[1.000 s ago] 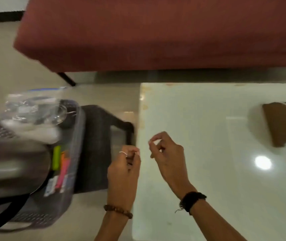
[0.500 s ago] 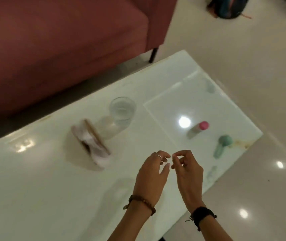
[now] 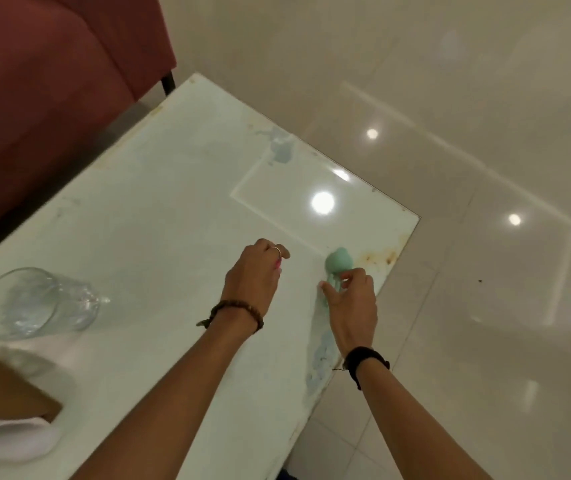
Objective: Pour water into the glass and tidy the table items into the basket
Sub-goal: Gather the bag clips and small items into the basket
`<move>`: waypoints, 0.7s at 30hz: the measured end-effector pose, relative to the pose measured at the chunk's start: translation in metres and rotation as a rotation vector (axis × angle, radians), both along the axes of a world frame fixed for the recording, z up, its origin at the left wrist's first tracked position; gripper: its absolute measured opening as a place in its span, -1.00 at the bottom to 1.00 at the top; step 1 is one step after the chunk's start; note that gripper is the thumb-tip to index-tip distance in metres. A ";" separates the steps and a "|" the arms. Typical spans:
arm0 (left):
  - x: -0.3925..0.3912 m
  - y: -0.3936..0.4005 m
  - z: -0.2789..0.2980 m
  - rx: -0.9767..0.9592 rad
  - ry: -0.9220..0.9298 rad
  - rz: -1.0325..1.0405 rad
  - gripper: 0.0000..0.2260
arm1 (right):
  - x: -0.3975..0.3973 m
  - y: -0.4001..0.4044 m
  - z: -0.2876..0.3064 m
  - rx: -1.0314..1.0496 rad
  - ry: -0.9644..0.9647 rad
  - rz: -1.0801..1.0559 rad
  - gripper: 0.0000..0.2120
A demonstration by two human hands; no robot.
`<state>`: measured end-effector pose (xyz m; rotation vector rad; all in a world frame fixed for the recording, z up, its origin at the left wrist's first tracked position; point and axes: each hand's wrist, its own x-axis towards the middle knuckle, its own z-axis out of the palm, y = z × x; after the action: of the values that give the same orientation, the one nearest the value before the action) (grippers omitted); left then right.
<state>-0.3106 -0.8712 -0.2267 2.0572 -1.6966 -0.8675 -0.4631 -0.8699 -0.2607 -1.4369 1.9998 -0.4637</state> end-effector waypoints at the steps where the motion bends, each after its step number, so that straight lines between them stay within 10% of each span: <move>1: 0.001 0.002 -0.001 -0.010 -0.003 0.009 -0.78 | 0.002 0.001 -0.001 -0.008 0.001 0.001 -0.76; 13: 0.045 0.105 0.019 -0.106 0.244 0.331 -0.84 | 0.044 0.066 0.010 0.009 0.063 0.270 -0.90; 21: 0.108 0.266 0.059 -0.164 0.335 0.713 -0.74 | 0.150 0.217 0.057 -0.076 -0.280 0.478 -0.80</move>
<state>-0.2024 -0.6048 -0.1679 2.0325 -0.7402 -0.7351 -0.3135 -0.6533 -0.2035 -1.7238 1.3758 -0.4979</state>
